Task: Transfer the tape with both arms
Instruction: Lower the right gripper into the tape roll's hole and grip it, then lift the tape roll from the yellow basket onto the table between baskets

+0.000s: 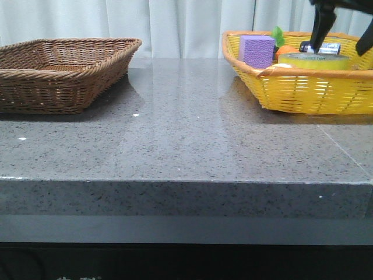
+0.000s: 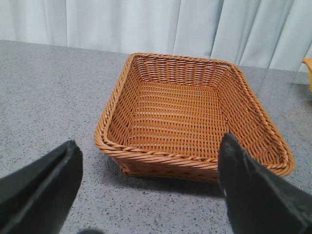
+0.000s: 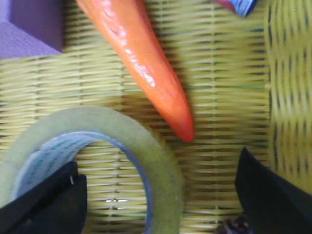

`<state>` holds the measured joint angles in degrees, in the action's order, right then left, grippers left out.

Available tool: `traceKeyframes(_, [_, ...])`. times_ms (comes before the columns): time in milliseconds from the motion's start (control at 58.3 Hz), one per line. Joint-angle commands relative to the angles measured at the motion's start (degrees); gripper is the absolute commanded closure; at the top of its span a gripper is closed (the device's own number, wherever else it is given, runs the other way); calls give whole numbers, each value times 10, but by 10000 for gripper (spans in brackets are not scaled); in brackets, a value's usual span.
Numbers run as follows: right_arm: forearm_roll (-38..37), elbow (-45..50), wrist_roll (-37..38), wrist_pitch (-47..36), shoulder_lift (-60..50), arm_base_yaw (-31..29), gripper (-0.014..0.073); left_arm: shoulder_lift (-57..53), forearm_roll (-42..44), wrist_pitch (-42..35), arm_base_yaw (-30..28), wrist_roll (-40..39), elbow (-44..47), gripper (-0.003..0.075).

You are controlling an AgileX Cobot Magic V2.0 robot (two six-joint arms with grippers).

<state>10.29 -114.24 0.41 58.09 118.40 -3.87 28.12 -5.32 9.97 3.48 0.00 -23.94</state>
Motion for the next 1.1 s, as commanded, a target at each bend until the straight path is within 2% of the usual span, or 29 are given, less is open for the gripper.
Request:
traceKeyframes(0, [1, -21, 0, -17, -27, -2, -39, 6, -1, -43, -1, -6, -20, 153])
traceKeyframes(69, [1, -21, 0, -17, -23, -2, -31, 6, -1, -43, -1, -6, -20, 154])
traceKeyframes(137, [1, -21, 0, -15, -22, -2, 21, 6, -1, -43, -1, -6, -20, 153])
traceKeyframes(343, [1, -21, 0, -15, -22, -2, 330, 6, -1, -43, -1, -6, -20, 153])
traceKeyframes(497, [1, -21, 0, -15, -22, -2, 460, 6, -1, -43, -1, -6, -20, 154])
traceKeyframes(583, [1, -21, 0, -16, -23, -2, 487, 6, -1, -43, -1, -6, -20, 153])
traceKeyframes(1081, [22, -22, -24, -45, -120, 1, 487, 6, -1, -43, -1, -6, -20, 153])
